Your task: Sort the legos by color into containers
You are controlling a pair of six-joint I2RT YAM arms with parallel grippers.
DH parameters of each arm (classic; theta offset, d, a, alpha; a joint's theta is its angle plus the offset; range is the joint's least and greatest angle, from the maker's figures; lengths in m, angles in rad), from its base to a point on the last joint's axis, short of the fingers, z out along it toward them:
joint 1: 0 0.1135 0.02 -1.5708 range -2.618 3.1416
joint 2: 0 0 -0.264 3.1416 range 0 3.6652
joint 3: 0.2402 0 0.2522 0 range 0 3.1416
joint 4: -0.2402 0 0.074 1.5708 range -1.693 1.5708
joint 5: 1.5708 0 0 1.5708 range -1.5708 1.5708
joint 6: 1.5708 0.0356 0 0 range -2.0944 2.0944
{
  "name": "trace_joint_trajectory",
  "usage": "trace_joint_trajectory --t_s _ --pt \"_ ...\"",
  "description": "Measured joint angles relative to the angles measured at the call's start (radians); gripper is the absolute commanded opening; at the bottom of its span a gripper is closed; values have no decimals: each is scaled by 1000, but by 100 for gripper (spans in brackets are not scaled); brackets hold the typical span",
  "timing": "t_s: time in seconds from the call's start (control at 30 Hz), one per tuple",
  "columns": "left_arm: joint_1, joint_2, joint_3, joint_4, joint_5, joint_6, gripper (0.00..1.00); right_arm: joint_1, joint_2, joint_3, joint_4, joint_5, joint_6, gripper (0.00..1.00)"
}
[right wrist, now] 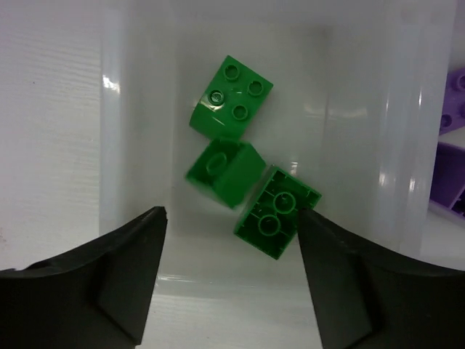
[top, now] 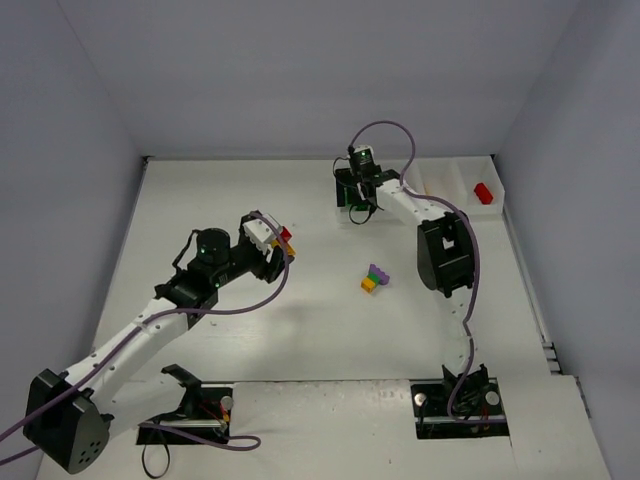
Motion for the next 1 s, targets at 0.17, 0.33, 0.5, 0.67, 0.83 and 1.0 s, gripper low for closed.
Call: trace_joint_trajectory --t_s 0.17,0.33,0.5,0.67,0.83,1.0 --pt "0 -6 -23 -10 1 -2 0 -6 1 9 -6 -2 -14 80" --pt "0 -5 -32 -8 11 0 0 -6 -100 -32 -8 -90 -14 72" --pt "0 12 -32 10 20 6 0 3 -331 -116 4 -270 6 57" --pt "0 38 -32 25 31 8 0 21 -534 -208 48 -472 57 68" --pt "0 51 -30 37 41 8 0 96 -594 -294 70 -583 99 77" --pt "0 57 -23 45 50 8 0 186 -587 -372 75 -641 145 74"
